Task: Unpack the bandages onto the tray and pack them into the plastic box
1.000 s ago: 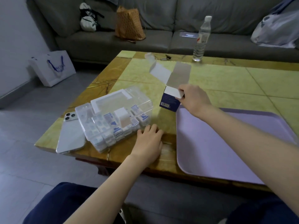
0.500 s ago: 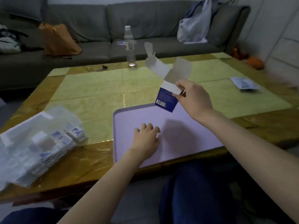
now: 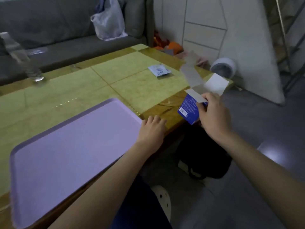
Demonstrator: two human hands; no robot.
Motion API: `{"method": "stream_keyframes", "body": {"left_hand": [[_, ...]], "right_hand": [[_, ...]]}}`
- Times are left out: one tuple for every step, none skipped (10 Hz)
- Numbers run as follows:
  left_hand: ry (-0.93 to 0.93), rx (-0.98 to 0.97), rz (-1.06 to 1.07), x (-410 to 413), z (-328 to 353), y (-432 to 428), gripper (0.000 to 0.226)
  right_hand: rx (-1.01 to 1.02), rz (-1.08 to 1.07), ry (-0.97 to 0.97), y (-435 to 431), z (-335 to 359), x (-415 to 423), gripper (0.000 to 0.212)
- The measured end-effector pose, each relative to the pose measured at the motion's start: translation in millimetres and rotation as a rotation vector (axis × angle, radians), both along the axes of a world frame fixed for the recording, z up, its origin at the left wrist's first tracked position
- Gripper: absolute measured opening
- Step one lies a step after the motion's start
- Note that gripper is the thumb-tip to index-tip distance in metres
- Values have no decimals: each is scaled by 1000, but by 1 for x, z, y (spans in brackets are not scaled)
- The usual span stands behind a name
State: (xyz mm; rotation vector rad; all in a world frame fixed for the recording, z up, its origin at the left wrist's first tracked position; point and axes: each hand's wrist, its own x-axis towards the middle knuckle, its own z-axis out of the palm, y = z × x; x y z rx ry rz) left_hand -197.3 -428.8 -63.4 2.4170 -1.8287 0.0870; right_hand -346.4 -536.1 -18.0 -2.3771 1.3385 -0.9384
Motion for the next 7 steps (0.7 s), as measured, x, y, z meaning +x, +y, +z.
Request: {"method": "stream_keyframes", "body": {"left_hand": [[-21, 57, -28, -13, -6, -21, 42], [-17, 100, -16, -17, -11, -30, 46], [-26, 95, -2, -18, -14, -32, 47], [-23, 88, -22, -16, -15, -29, 49], [20, 77, -63, -11, -15, -26, 47], [53, 6, -86, 0, -10, -11, 45], [-14, -35, 45, 20, -2, 11, 43]], "right_hand": [[87, -87, 37, -7, -19, -32, 23], [178, -103, 76, -14, -42, -52, 23], [263, -93, 105, -32, -62, -59, 20], [354, -58, 157, -45, -72, -56, 14], [375, 41, 311, -43, -80, -44, 37], [315, 146, 255, -23, -72, -16, 47], [263, 288, 213, 2, -56, 25, 43]]}}
